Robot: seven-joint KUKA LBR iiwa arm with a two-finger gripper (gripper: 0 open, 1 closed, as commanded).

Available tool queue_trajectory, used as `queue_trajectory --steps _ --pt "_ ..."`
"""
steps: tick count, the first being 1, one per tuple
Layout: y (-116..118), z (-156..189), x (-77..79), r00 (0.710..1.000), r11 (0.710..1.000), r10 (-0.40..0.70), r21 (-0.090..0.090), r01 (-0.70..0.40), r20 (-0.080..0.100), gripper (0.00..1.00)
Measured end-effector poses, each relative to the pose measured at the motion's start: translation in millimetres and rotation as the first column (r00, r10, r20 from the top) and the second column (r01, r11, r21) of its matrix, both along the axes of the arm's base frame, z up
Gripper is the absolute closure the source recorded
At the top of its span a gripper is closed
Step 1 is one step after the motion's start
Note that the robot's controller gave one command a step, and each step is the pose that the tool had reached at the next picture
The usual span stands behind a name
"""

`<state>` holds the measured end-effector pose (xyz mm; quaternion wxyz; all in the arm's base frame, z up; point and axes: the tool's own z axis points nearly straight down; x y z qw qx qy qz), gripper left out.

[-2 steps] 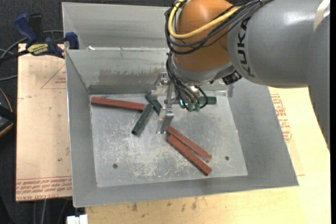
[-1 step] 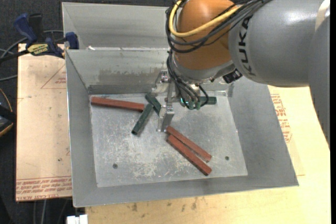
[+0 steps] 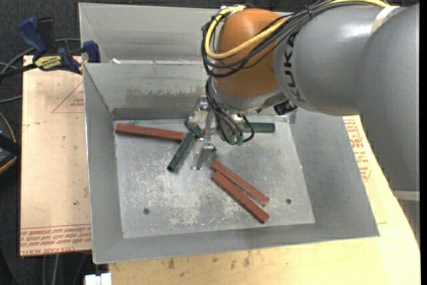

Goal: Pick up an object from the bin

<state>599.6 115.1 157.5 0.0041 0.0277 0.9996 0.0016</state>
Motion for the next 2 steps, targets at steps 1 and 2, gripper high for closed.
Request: queue_trajectory --steps 1,2 --pt "7.3 -73.8 17.7 1.000 1.000 0.001 0.004 -0.001 0.027 1.00" --pt "9.7 -74.9 14.4 1.000 1.000 0.004 0.005 -0.004 0.013 0.00"
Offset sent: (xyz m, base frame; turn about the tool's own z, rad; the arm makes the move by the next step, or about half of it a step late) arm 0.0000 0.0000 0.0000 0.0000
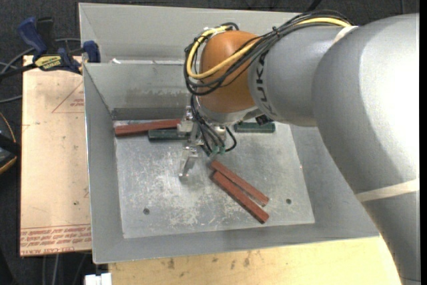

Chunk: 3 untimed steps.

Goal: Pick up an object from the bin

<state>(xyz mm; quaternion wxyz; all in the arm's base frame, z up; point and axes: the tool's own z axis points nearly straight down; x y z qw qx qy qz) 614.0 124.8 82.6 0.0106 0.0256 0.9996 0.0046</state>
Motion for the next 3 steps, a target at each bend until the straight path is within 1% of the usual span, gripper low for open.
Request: queue_trajectory --steps 1,2,3 --pt "-0.2 0.0 0.7 1.000 1.000 -0.001 0.001 0.000 0.004 0.00" --pt "1.5 -0.4 22.6 0.999 0.999 -0.044 0.000 0.044 -0.004 0.00" --pt "11.5 -0.4 39.2 0.989 0.989 -0.146 -0.007 0.145 -0.024 0.00"
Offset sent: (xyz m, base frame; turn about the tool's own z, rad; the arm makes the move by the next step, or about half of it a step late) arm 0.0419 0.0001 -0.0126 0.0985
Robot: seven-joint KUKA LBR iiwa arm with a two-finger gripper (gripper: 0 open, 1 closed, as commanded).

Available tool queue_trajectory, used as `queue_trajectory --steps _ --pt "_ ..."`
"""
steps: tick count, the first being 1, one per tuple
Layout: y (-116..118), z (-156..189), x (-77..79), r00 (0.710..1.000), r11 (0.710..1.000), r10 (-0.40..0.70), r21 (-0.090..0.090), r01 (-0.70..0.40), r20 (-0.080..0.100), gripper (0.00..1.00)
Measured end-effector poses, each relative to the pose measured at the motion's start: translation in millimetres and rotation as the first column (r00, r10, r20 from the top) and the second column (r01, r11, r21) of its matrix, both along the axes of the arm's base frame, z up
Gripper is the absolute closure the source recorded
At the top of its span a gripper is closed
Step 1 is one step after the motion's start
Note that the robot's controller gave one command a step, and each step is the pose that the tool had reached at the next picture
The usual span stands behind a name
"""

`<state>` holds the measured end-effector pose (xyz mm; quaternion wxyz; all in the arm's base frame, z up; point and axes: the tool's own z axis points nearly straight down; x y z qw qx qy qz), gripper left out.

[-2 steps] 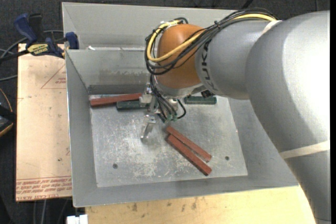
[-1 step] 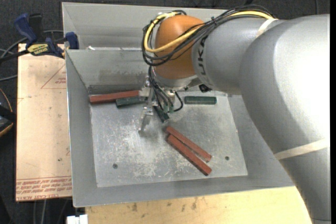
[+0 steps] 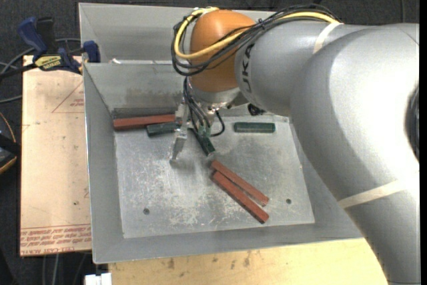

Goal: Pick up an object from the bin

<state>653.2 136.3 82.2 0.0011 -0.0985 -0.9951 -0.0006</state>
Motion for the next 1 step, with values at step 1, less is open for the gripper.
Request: queue_trajectory --steps 1 --pt "1.3 -0.1 3.3 1.000 1.000 0.023 -0.006 -0.023 -0.008 0.00"
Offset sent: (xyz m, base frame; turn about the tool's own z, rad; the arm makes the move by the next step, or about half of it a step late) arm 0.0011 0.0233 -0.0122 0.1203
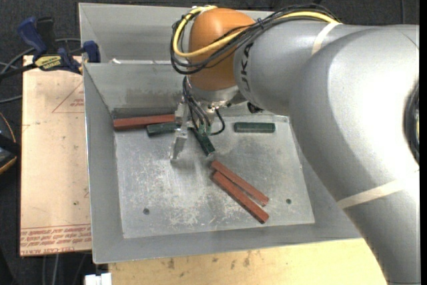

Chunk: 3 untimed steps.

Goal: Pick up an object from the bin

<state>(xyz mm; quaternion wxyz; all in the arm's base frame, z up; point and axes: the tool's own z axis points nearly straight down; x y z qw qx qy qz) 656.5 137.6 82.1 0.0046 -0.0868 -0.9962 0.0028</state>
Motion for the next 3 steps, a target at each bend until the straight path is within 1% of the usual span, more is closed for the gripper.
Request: queue_trajectory --steps 1,2,3 --pt "22.2 0.0 5.5 0.989 0.990 -0.143 0.012 0.143 0.031 1.00" --pt "22.2 0.0 5.5 0.989 0.990 -0.143 0.011 0.142 0.031 1.00" --pt "21.1 -0.1 5.3 0.993 0.993 -0.115 0.013 0.115 0.032 1.00"
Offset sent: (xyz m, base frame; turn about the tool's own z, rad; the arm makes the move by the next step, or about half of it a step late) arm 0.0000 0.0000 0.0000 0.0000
